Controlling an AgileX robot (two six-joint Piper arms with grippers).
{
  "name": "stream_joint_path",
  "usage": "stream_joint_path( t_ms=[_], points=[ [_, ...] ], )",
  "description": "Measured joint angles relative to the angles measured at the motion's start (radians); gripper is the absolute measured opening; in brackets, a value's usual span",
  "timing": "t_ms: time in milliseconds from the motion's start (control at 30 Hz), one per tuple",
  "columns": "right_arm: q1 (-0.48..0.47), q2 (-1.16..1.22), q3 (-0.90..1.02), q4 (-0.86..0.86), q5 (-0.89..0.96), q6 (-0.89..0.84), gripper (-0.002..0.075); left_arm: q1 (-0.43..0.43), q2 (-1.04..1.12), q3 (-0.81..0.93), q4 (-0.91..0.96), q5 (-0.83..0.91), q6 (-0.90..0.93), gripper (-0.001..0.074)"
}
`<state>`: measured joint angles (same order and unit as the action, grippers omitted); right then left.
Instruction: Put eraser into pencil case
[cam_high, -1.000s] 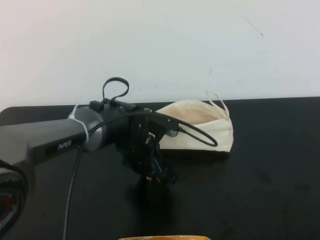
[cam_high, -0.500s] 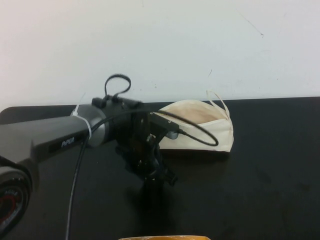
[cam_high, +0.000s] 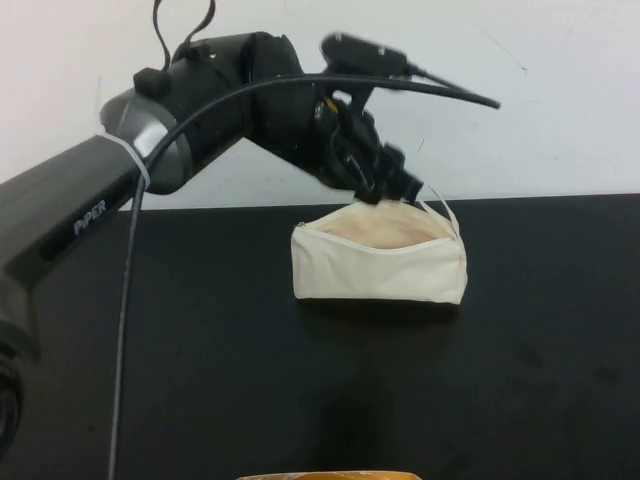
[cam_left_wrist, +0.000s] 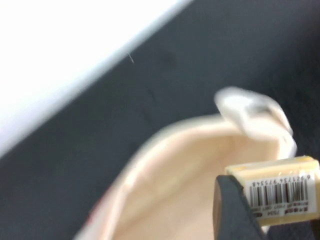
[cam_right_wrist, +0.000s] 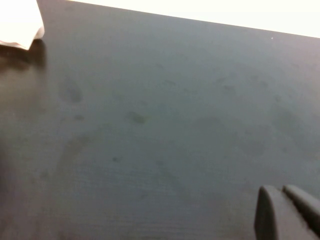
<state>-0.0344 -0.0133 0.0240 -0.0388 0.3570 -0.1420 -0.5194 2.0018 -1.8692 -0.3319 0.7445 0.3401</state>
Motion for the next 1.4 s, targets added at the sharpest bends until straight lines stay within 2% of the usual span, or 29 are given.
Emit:
stream_joint_path(
  t_ms=[100, 267, 333, 467, 533, 600, 667, 733, 867, 967, 1067, 1233, 1400],
  points=[
    [0.0, 0.0, 0.0, 0.0, 0.0, 0.0, -0.0001, 0.0, 0.026, 0.0, 0.002, -0.089, 0.002, 0.0286],
    [0.0, 0.0, 0.0, 0.0, 0.0, 0.0, -0.0001, 0.0, 0.08, 0.0, 0.016, -0.115, 0.004, 0.0288],
    [0.0, 0.0, 0.0, 0.0, 0.0, 0.0, -0.0001, 0.0, 0.096, 0.0, 0.016, -0.115, 0.004, 0.0333],
    [0.0, 0.0, 0.0, 0.0, 0.0, 0.0, -0.0001, 0.0, 0.102, 0.0, 0.022, -0.115, 0.004, 0.0512],
    [0.0, 0.0, 0.0, 0.0, 0.0, 0.0, -0.0001, 0.0, 0.1, 0.0, 0.033, -0.117, 0.004, 0.0545],
    [0.0, 0.0, 0.0, 0.0, 0.0, 0.0, -0.0001, 0.0, 0.089, -0.005, 0.059, -0.096, 0.004, 0.054],
    [0.0, 0.0, 0.0, 0.0, 0.0, 0.0, -0.0001, 0.0, 0.071, -0.025, 0.092, -0.062, 0.004, 0.0505],
    [0.0, 0.0, 0.0, 0.0, 0.0, 0.0, -0.0001, 0.0, 0.045, -0.061, 0.148, -0.008, -0.007, 0.0429],
    [0.0, 0.0, 0.0, 0.0, 0.0, 0.0, -0.0001, 0.0, -0.038, -0.165, 0.299, 0.125, -0.077, 0.0181],
    [0.0, 0.0, 0.0, 0.0, 0.0, 0.0, -0.0001, 0.0, -0.12, -0.244, 0.418, 0.217, -0.128, 0.0055],
    [0.0, 0.0, 0.0, 0.0, 0.0, 0.0, -0.0001, 0.0, -0.226, -0.275, 0.525, 0.26, -0.173, 0.0016],
    [0.0, 0.0, 0.0, 0.0, 0.0, 0.0, -0.0001, 0.0, -0.398, -0.277, 0.666, 0.299, -0.244, 0.0004],
    [0.0, 0.0, 0.0, 0.0, 0.0, 0.0, -0.0001, 0.0, -0.591, -0.249, 0.702, 0.307, -0.31, 0.0]
  ],
)
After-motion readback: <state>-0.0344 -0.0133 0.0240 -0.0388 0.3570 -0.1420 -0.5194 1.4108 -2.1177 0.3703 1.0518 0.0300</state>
